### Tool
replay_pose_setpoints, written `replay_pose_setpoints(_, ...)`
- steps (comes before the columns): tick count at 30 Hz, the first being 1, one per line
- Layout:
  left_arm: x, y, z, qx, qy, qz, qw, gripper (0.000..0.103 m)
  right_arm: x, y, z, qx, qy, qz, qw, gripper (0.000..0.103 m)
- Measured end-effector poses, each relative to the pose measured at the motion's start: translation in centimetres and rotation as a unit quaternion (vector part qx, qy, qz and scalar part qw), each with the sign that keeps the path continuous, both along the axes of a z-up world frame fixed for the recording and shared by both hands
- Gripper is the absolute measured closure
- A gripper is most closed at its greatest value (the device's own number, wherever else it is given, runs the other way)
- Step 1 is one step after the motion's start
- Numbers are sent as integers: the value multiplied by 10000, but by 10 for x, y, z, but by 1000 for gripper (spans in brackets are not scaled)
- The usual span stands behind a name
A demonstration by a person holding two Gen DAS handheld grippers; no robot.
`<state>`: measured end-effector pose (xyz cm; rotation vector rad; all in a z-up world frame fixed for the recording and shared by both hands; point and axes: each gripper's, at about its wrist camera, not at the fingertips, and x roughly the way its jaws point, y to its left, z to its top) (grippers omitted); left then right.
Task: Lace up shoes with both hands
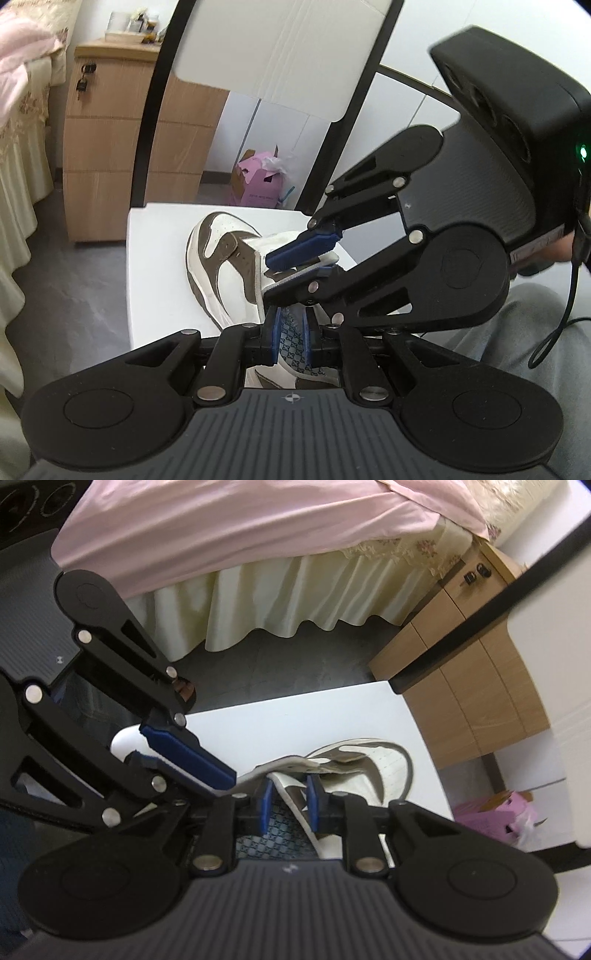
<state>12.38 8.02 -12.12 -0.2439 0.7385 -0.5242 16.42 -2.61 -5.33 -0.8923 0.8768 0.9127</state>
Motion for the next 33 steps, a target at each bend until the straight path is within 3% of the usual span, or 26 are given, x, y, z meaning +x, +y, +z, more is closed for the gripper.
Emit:
replay_pose_setpoints(6,4,8,-3,-275,138,67,9995,90,5,-19,14,674,329,-565,9956,77)
replay_pose_setpoints(9,6,5,-5,-135,168,74,9997,88,12,-46,30,1396,570,-1242,9807,76)
replay_pose_setpoints(13,7,2,-6,-64,189,49,9998,88,23,-89,39,2401,937,-2378,9365,74)
replay_pose_setpoints(20,10,-3,-7,-23,186,-18,9998,88,33,-136,10,3209,1414,-3931,8500,72)
replay_pose_setpoints(22,10,-4,-7,-18,186,-25,9998,88,34,-140,3,3371,1588,-4041,8354,72)
replay_pose_setpoints(26,11,-7,-9,52,211,-94,9997,88,35,-132,1,3370,1627,-3891,8418,72)
replay_pose_setpoints(28,11,-9,-10,117,186,-135,9997,88,34,-126,4,3397,1582,-3650,8523,74)
replay_pose_setpoints(33,11,-9,-9,129,184,-162,9996,88,33,-105,5,2933,1381,-3288,8870,82)
